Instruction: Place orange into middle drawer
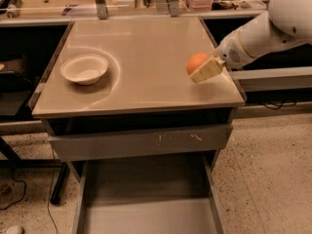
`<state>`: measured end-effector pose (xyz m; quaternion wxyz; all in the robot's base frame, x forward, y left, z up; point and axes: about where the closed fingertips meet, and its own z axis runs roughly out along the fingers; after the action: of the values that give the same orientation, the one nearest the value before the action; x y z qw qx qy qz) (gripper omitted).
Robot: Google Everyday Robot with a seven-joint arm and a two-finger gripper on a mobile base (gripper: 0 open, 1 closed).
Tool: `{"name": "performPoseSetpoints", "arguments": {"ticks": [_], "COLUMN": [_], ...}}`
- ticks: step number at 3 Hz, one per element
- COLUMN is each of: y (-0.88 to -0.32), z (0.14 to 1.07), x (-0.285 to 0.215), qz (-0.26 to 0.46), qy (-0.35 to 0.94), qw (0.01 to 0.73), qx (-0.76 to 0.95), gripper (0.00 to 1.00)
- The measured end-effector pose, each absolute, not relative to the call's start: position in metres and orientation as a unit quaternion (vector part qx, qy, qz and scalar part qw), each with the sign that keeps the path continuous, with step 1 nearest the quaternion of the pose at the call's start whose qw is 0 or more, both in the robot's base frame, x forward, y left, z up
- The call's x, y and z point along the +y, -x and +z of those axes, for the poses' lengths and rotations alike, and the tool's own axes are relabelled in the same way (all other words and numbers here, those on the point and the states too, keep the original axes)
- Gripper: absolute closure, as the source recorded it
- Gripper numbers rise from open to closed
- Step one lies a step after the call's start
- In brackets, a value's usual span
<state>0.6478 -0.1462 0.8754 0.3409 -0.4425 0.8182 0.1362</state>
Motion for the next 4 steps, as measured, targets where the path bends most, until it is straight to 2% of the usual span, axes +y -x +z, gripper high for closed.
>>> {"name": "performPoseSetpoints", "arguments": {"ticks": [1, 2, 4], "y": [-0.587, -0.587, -0.508], "z": [0.856, 0.857, 0.852], "x": [-0.154, -0.154, -0.167], "qz": [0.131, 0.131, 0.130], "qy": [0.412, 0.412, 0.373], "qw": [0.326, 0.328, 0.317], "qx": [0.841, 0.840, 0.863], "gripper": [1.00, 1.00, 1.00]}}
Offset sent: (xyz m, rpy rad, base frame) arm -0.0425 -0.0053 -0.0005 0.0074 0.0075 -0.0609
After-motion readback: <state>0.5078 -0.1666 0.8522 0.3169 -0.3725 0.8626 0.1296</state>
